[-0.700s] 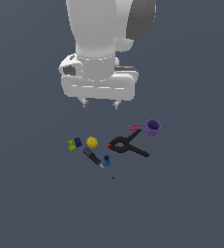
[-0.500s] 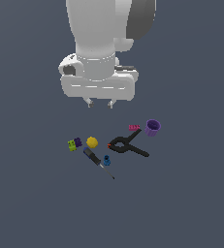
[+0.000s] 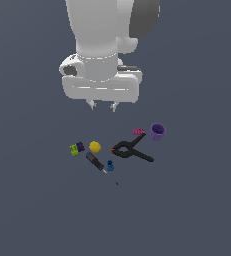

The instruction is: Pick up a designated object from a clutter of objects.

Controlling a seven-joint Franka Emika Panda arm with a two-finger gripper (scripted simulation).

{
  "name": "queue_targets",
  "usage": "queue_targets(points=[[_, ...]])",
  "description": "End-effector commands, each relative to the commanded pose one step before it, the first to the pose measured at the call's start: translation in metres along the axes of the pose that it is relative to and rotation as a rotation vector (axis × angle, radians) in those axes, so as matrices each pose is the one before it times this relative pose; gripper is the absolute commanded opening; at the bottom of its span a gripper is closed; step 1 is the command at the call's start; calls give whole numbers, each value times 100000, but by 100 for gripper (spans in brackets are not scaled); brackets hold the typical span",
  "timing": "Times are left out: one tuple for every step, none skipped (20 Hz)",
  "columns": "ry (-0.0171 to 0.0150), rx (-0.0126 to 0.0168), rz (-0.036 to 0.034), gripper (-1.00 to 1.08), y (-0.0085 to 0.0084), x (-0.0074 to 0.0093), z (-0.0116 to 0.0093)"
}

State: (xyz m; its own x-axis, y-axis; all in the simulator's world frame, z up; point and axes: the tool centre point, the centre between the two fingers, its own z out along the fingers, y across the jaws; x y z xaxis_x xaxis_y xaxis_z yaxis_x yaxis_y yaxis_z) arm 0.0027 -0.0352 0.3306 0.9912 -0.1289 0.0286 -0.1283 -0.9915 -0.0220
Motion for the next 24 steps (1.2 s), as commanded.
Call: queue_targets(points=[[-224, 682, 344, 28, -206, -60, 157], [-162, 494, 243, 28, -145, -44, 114], [-197, 587, 290, 28, -176, -54, 138], [-229, 676, 339, 28, -201, -63, 160], [-260, 769, 395, 28, -225, -72, 181], [-291, 854, 448, 28, -249, -81, 202], [-333, 961, 513, 28, -277, -94, 230], [-373, 1057, 575, 28, -302, -106, 256], [-409, 1138, 634, 28, -323, -117, 278], [-451, 1234, 705, 28, -344, -130, 305], [-494, 1325, 778, 28, -366, -144, 332], [-537, 1412, 853, 28, -384, -158, 359], [-583, 1500, 935, 28, -400, -173, 387], [-629, 1583, 1019, 28, -415, -189, 415], [-676, 1664, 1109, 28, -426, -205, 443], [-724, 1740, 1203, 28, -436, -222, 472], [-772, 1812, 1301, 28, -441, -238, 500], [-806, 1849, 1381, 28, -437, -252, 520], [-822, 1842, 1432, 28, -421, -259, 528], [-827, 1813, 1467, 28, -399, -263, 530], [-832, 1783, 1501, 28, -378, -267, 531], [-835, 1753, 1535, 28, -356, -270, 532], [-837, 1723, 1569, 28, -335, -272, 533], [-838, 1694, 1604, 28, -313, -274, 533]])
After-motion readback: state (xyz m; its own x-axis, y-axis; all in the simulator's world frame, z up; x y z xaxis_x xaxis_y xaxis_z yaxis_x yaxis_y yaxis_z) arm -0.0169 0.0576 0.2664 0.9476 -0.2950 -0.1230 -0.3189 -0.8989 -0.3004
